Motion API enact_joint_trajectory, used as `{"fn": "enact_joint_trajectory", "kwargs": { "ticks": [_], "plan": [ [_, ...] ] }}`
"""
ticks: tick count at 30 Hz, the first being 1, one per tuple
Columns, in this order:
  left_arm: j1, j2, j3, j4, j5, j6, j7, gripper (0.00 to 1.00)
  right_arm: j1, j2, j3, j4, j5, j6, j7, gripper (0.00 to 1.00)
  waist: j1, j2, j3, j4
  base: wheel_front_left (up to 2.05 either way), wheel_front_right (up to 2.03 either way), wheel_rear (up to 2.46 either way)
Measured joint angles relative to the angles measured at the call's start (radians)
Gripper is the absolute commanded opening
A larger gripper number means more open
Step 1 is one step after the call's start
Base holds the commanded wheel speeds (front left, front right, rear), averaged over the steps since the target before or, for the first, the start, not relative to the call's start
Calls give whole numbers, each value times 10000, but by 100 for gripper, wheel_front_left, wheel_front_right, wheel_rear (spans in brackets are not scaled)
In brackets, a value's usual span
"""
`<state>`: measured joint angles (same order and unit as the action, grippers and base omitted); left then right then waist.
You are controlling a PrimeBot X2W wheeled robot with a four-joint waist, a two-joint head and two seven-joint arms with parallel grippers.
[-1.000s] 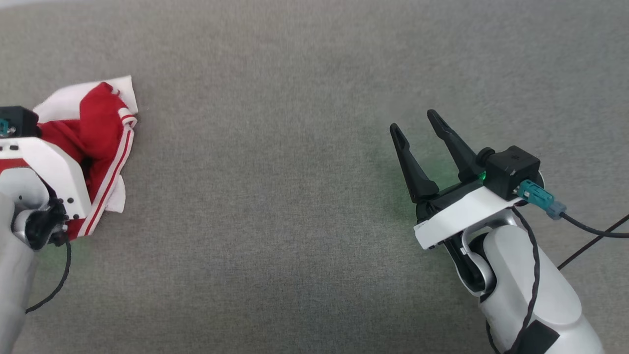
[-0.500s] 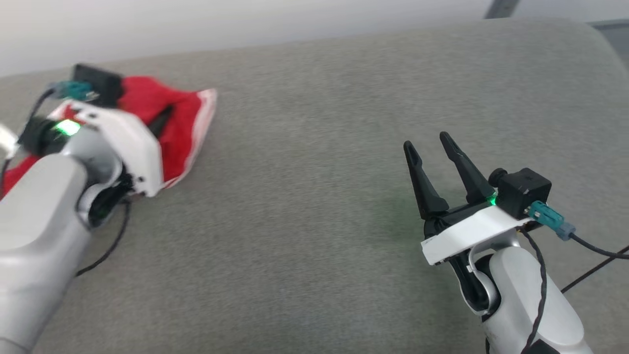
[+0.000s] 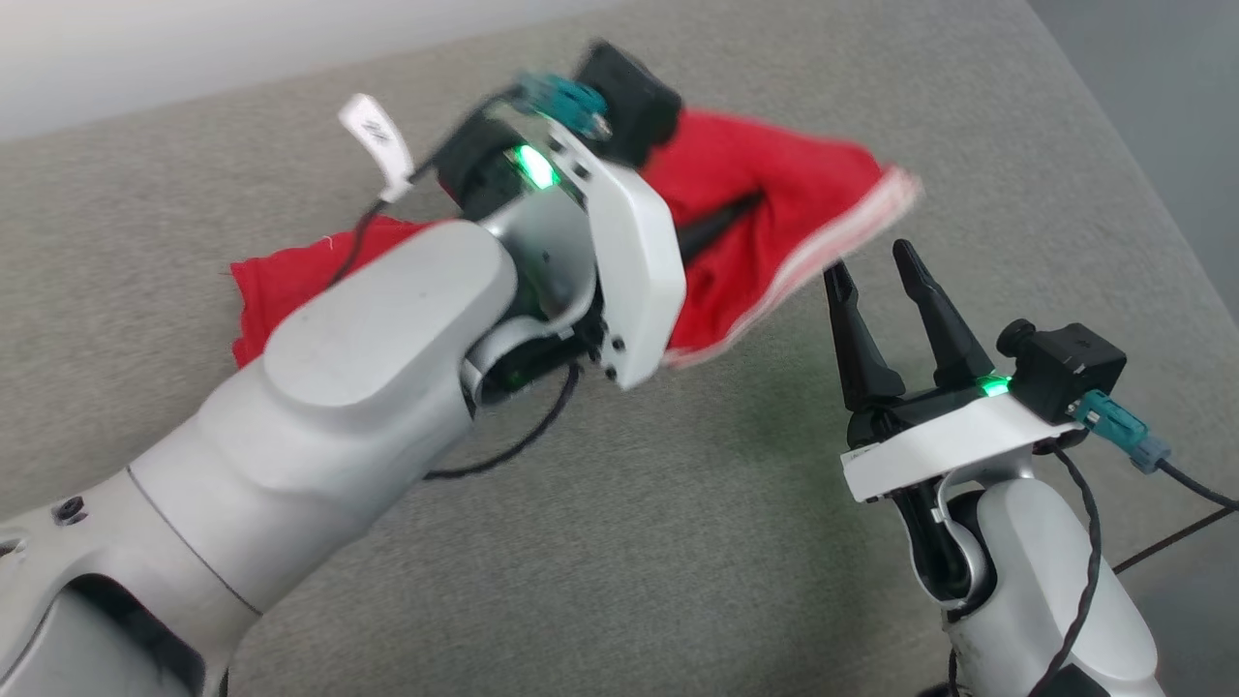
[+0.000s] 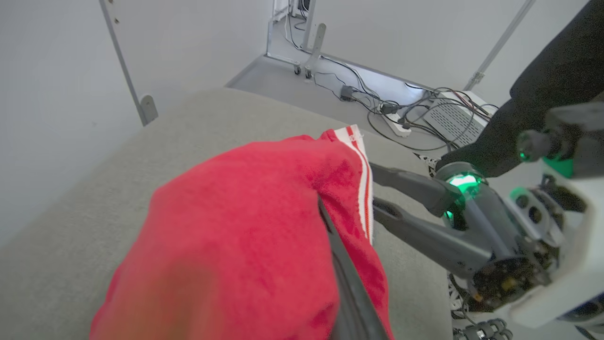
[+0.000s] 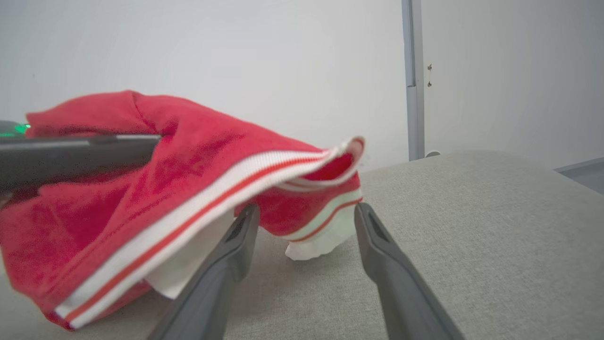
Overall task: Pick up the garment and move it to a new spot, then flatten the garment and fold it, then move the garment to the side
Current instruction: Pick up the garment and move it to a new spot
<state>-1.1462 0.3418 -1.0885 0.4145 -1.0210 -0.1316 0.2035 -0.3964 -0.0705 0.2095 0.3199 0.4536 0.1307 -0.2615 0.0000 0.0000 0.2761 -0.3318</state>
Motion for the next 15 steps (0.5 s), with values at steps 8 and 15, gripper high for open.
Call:
{"fn": "enact_joint_trajectory", "kwargs": {
  "ticks": [8,15],
  "plan": [
    [-162,1258,-1791,111,-1501,0,2029,0,-22,105,-115,-146,96,0,0,100,0,0,370,-558,0,0,0],
    [38,2226,-1914,453,-734,0,3747,0,29,151,-58,-182,251,0,0,100,0,0,494,-626,0,0,0]
  ]
}}
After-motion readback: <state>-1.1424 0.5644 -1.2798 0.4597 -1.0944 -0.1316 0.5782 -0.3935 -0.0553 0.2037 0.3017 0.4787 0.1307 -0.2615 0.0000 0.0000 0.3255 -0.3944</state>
